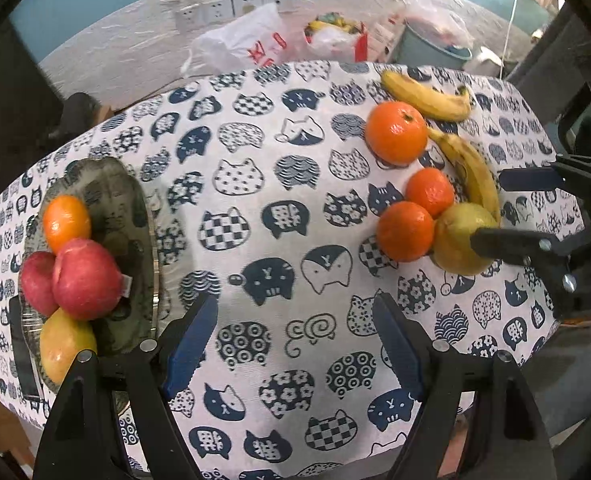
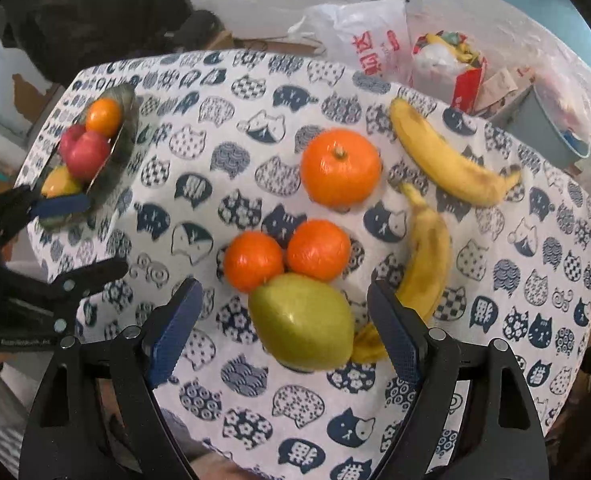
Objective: Organize fruits
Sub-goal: 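Move both open tools from the bowl back to the loose fruit on the cloth, then grasp the large yellow-green pear with the right tool while the left tool grasps a small orange, then carry the pear in the right tool and the small orange in the left tool to the bowl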
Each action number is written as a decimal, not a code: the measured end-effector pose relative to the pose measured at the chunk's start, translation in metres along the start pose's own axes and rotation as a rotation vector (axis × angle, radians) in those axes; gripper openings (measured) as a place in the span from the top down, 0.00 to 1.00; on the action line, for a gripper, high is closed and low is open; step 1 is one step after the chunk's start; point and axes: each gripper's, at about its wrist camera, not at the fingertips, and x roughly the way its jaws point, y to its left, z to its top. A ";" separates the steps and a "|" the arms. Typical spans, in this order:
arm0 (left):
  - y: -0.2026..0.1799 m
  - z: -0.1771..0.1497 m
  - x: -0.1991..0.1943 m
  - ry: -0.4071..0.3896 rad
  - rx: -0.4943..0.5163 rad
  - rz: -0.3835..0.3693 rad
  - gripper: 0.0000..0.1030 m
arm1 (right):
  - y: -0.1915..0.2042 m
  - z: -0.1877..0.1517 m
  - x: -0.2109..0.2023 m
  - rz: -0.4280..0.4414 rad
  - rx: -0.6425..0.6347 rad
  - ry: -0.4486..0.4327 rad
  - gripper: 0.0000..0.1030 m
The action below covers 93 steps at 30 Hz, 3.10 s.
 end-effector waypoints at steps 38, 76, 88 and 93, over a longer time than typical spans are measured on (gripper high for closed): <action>-0.064 0.038 0.048 0.034 0.082 -0.072 0.16 | -0.061 -0.028 -0.012 -0.020 0.096 -0.087 0.33; -0.045 0.031 0.016 -0.083 0.080 -0.069 0.53 | -0.046 -0.001 -0.028 0.015 0.125 -0.174 0.33; -0.003 0.017 -0.029 -0.177 -0.013 -0.059 0.53 | 0.001 0.023 -0.043 0.070 0.055 -0.252 0.33; 0.017 0.011 -0.043 -0.204 -0.062 -0.061 0.53 | 0.014 0.028 -0.044 0.075 0.033 -0.259 0.33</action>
